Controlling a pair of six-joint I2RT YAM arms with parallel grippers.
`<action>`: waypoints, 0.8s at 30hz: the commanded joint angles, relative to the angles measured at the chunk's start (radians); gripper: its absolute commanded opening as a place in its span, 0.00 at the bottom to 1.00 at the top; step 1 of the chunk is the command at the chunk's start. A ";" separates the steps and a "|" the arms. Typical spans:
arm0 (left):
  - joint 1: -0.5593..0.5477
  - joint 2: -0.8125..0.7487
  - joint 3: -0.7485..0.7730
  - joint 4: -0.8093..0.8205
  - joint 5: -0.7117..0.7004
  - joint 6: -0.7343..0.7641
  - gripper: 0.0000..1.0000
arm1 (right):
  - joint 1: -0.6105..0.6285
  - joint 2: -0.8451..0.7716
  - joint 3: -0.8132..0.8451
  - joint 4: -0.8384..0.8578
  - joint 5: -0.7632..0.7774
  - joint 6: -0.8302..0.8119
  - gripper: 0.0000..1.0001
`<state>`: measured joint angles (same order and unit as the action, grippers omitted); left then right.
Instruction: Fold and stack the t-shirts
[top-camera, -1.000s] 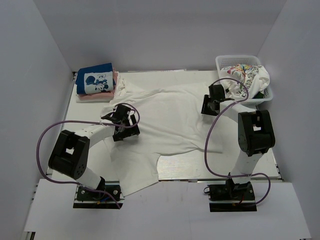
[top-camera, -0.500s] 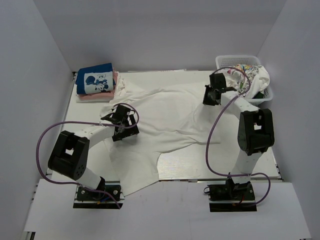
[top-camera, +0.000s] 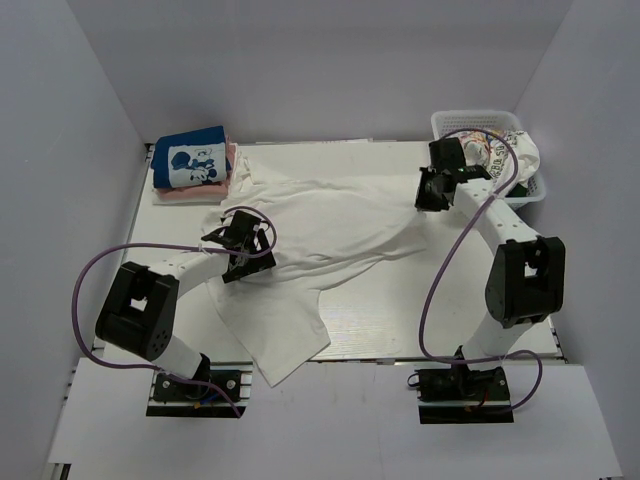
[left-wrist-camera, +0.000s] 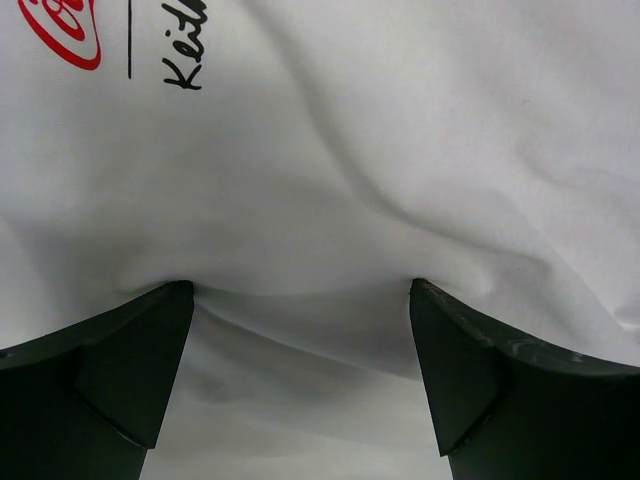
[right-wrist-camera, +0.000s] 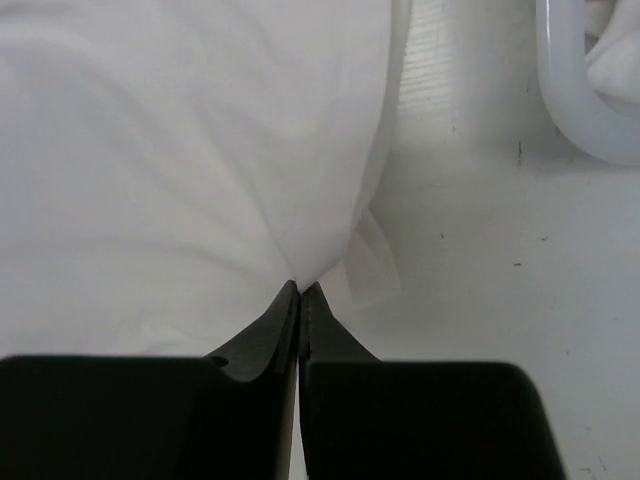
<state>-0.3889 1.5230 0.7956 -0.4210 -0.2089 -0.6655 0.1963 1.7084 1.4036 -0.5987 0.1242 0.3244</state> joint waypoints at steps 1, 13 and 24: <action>0.012 0.020 -0.045 -0.058 -0.014 0.003 1.00 | -0.001 -0.023 0.032 0.062 -0.037 -0.038 0.00; 0.012 -0.060 -0.045 -0.058 -0.032 0.012 1.00 | 0.045 0.406 0.576 -0.050 0.107 -0.163 0.72; -0.001 -0.078 0.053 -0.048 0.029 0.070 1.00 | 0.057 -0.191 -0.333 0.321 0.046 -0.074 0.90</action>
<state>-0.3840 1.4841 0.7803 -0.4641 -0.2150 -0.6342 0.2611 1.5951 1.1477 -0.4271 0.1555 0.2131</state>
